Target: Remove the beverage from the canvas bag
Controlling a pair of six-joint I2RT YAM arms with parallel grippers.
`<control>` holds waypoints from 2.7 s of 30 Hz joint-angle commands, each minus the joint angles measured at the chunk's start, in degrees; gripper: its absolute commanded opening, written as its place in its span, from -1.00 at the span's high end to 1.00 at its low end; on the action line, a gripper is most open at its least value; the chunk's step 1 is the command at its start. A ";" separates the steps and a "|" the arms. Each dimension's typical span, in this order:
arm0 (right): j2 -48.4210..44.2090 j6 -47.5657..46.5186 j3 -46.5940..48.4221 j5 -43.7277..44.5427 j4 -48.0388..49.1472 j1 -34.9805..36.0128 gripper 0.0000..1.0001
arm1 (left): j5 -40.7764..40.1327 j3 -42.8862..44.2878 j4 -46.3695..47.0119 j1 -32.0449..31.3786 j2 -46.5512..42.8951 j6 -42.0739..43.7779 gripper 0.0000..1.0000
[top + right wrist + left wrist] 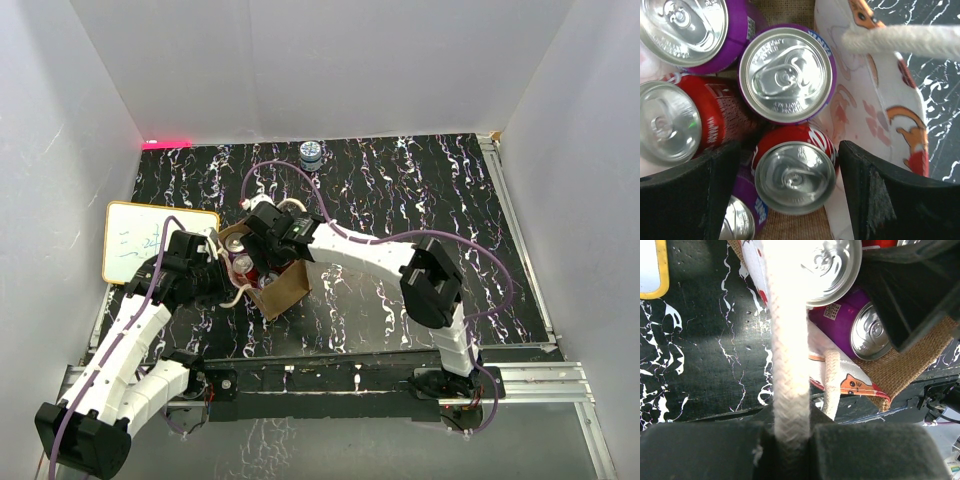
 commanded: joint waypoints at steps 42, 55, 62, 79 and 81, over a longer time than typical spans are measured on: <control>-9.52 2.41 11.49 1.63 0.88 -0.57 0.74 | 6.11 -0.62 -0.58 5.77 -0.46 2.47 1.00; -16.09 5.88 8.99 0.83 3.48 -0.63 0.85 | 6.66 -0.37 0.27 6.21 -2.23 2.45 1.00; -13.44 6.81 12.86 1.59 1.53 -0.58 0.85 | 7.27 -0.25 0.43 6.17 -2.83 2.82 1.00; -23.24 10.20 9.62 0.68 -10.73 -0.61 0.85 | 5.04 3.09 -0.09 6.16 -2.47 4.31 1.00; -26.38 10.34 5.34 1.20 -11.31 -0.58 0.85 | 5.23 2.34 0.20 6.16 -3.30 3.64 1.00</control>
